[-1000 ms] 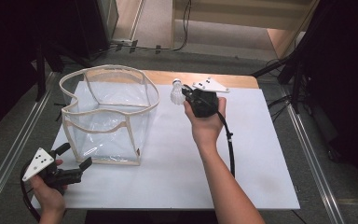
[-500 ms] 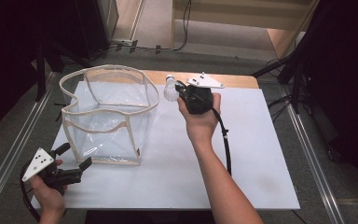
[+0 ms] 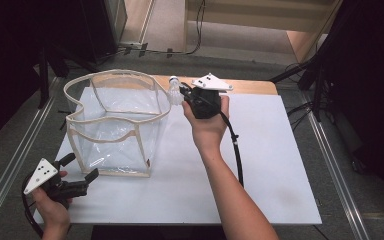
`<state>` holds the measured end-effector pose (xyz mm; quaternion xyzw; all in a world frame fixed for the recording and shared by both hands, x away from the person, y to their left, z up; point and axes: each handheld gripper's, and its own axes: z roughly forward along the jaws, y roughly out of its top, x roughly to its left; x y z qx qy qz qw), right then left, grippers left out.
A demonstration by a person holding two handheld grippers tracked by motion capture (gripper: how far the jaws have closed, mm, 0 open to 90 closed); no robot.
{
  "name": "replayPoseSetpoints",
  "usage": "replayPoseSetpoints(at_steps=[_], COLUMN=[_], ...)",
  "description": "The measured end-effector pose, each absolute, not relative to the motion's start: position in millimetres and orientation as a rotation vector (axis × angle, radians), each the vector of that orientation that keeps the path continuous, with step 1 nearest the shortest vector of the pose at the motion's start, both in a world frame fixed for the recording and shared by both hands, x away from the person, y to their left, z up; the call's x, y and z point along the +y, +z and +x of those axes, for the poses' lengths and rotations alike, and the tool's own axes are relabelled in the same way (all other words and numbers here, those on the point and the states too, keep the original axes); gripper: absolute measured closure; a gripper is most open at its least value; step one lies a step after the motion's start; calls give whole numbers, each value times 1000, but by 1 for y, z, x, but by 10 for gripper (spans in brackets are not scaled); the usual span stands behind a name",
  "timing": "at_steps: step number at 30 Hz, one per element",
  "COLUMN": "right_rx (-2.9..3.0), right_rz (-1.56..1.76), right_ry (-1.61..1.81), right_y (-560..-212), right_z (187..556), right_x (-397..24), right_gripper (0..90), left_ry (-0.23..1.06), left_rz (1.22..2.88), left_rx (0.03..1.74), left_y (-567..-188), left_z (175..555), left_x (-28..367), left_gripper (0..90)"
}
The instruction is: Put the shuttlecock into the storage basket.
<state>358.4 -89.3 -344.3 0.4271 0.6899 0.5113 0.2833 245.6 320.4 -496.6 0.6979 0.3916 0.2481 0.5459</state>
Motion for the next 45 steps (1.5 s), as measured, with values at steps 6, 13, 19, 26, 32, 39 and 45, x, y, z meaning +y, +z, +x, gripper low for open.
replayPoseSetpoints(at_steps=[6, 13, 19, 26, 32, 39, 45], right_rx=[1850, 1864, 1878, 1894, 1916, 1946, 2015], right_rz=[1129, 1100, 1083, 1054, 1035, 1019, 960], right_ry=[1385, 1408, 1416, 1426, 1432, 1431, 1455], right_y=[-342, -340, -339, -340, -343, -347, -350], right_z=[358, 357, 356, 354, 353, 352, 349], right_x=[-82, -71, -63, -54, -45, -34, -35], right_gripper=[866, 866, 865, 865, 865, 861, 484], left_ry=[588, 588, 588, 586, 587, 585, 583], left_rz=[1654, 1655, 1656, 1652, 1655, 1655, 1651], left_rx=[928, 928, 928, 928, 927, 929, 928], left_y=[-497, -497, -497, -497, -497, -497, -496], left_z=[246, 246, 246, 246, 246, 245, 245], left_x=[320, 320, 320, 320, 320, 321, 321], left_gripper=[0, 0, 0, 0, 0, 0, 0])
